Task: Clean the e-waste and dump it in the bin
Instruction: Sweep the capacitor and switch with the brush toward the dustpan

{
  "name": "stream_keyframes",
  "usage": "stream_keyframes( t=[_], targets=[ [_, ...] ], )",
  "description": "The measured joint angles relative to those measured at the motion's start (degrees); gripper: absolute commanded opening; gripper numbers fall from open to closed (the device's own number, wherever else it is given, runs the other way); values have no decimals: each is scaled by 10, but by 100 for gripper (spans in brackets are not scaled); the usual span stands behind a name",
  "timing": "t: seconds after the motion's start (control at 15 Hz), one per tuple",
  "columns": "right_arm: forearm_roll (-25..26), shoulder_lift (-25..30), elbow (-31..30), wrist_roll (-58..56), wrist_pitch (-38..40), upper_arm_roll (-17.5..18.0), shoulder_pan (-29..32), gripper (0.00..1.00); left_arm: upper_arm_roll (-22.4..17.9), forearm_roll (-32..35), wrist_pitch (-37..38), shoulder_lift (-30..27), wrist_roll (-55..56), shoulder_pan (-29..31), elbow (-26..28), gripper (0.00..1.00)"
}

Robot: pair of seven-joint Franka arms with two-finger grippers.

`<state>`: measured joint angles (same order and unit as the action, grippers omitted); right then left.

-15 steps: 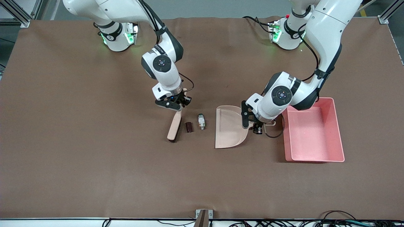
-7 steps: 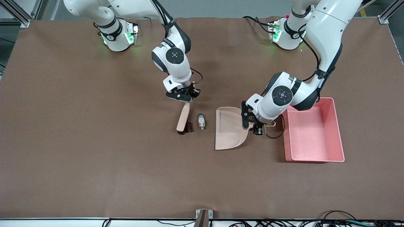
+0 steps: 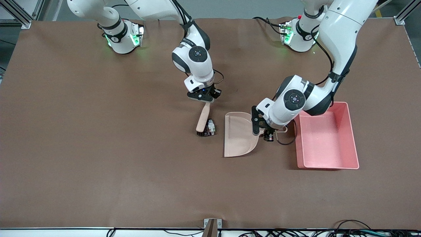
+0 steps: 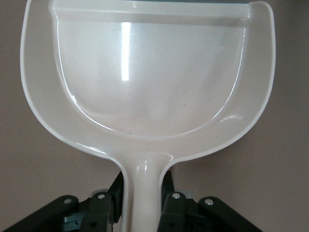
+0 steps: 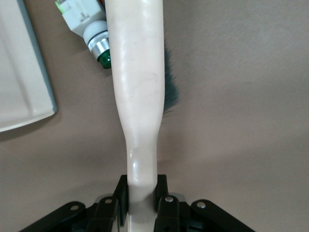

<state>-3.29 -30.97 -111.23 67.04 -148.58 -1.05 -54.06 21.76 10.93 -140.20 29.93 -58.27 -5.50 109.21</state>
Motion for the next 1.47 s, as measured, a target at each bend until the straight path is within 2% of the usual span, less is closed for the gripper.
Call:
stream_keyframes(
  t=[0.6,0.94,1.47],
  targets=[
    [-22,-32,33,1,0,2,-2,0,0,0,10,0,0,-5,-3,0],
    [-24,-54,84,1,7,3,-2,0,0,0,14,4,14,-13,-5,0],
    [-45,-91,185,0,88,13,-2,0,-3,1,59,19,26,-22,-33,0]
  ],
)
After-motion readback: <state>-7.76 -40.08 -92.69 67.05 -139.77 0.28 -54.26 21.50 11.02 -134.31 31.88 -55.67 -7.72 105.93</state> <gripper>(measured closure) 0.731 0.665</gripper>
